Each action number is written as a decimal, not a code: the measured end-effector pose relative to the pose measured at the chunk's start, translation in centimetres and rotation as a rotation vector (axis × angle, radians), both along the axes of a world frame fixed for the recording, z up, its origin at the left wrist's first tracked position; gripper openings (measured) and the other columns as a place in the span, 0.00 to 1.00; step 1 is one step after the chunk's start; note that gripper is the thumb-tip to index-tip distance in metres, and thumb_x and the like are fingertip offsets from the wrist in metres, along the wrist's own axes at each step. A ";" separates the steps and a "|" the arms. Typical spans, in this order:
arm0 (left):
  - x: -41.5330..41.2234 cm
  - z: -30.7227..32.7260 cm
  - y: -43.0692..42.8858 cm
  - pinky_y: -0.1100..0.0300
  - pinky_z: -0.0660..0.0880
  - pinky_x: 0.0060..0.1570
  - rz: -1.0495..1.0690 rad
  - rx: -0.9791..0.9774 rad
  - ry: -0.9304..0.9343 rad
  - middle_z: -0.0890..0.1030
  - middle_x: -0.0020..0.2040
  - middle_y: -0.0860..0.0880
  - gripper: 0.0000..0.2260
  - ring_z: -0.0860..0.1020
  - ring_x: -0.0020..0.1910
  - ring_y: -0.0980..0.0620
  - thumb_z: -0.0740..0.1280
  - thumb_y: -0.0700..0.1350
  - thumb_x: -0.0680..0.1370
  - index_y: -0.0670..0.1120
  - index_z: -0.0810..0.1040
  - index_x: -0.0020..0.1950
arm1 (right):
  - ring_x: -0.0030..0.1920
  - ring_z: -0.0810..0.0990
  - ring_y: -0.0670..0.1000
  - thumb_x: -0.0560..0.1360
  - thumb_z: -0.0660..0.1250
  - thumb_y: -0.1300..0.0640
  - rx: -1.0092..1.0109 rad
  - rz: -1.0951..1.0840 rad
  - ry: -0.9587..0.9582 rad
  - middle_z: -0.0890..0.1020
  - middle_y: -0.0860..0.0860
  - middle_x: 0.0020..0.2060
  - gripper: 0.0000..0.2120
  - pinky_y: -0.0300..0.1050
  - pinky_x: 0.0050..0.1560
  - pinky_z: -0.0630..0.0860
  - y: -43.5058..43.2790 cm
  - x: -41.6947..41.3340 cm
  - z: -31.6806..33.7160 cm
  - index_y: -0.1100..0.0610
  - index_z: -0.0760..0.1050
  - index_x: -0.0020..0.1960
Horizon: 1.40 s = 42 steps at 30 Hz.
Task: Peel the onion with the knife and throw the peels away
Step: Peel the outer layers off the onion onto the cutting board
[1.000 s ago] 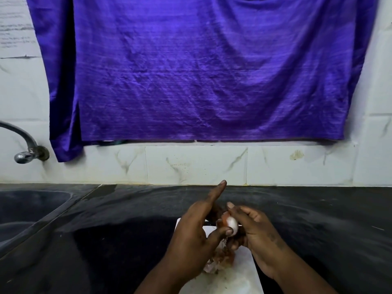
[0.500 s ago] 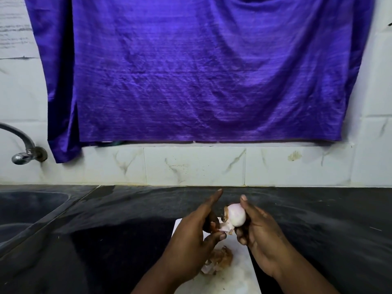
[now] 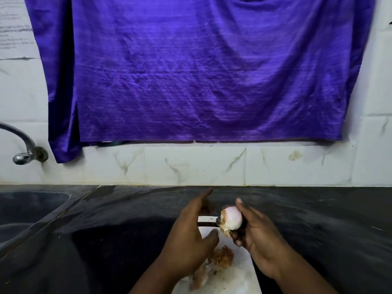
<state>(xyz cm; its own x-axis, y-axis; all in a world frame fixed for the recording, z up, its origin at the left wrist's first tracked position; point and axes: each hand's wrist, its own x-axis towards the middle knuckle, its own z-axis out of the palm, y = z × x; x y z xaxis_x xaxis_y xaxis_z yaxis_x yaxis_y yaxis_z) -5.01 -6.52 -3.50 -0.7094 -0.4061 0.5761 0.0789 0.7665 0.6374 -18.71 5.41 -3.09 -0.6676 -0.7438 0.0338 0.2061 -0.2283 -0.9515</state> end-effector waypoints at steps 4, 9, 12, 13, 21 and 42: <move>0.2 0.7 0.6 0.70 0.73 0.67 -0.128 0.020 0.101 0.78 0.69 0.66 0.32 0.76 0.71 0.64 0.76 0.40 0.77 0.62 0.70 0.76 | 0.27 0.73 0.51 0.78 0.66 0.45 -0.013 0.065 0.036 0.82 0.59 0.34 0.23 0.43 0.24 0.68 0.0 0.3 -0.1 0.66 0.81 0.52; -0.2 0.6 0.8 0.66 0.80 0.55 -0.121 0.065 0.144 0.85 0.59 0.61 0.31 0.84 0.60 0.57 0.77 0.38 0.76 0.60 0.74 0.74 | 0.26 0.72 0.50 0.79 0.65 0.45 -0.025 0.079 0.051 0.81 0.58 0.32 0.21 0.42 0.24 0.67 0.1 0.5 0.1 0.65 0.82 0.50; -0.3 0.4 0.6 0.68 0.79 0.51 -0.102 0.051 0.191 0.85 0.55 0.58 0.32 0.85 0.55 0.54 0.77 0.36 0.76 0.63 0.75 0.73 | 0.26 0.73 0.51 0.79 0.64 0.45 -0.037 0.085 0.042 0.79 0.61 0.33 0.24 0.42 0.23 0.68 0.0 0.4 0.2 0.68 0.80 0.54; -0.4 0.3 0.5 0.69 0.78 0.50 -0.106 0.048 0.201 0.85 0.53 0.56 0.33 0.85 0.54 0.53 0.77 0.35 0.75 0.62 0.75 0.73 | 0.26 0.73 0.51 0.79 0.64 0.45 -0.039 0.084 0.043 0.79 0.62 0.34 0.25 0.42 0.23 0.69 0.0 0.3 0.1 0.69 0.79 0.55; -0.1 0.2 0.5 0.62 0.79 0.58 -0.172 -0.042 0.084 0.78 0.54 0.57 0.34 0.79 0.58 0.50 0.74 0.39 0.79 0.65 0.67 0.77 | 0.25 0.73 0.51 0.78 0.67 0.45 0.023 0.069 0.045 0.81 0.62 0.36 0.24 0.42 0.23 0.68 0.0 0.4 -0.1 0.68 0.80 0.55; -0.7 -0.2 0.5 0.62 0.80 0.51 -0.117 -0.154 0.152 0.79 0.51 0.57 0.08 0.81 0.52 0.52 0.74 0.43 0.79 0.53 0.80 0.55 | 0.25 0.71 0.50 0.79 0.65 0.45 -0.005 0.103 0.011 0.78 0.58 0.31 0.20 0.41 0.24 0.68 0.3 0.6 0.5 0.62 0.83 0.50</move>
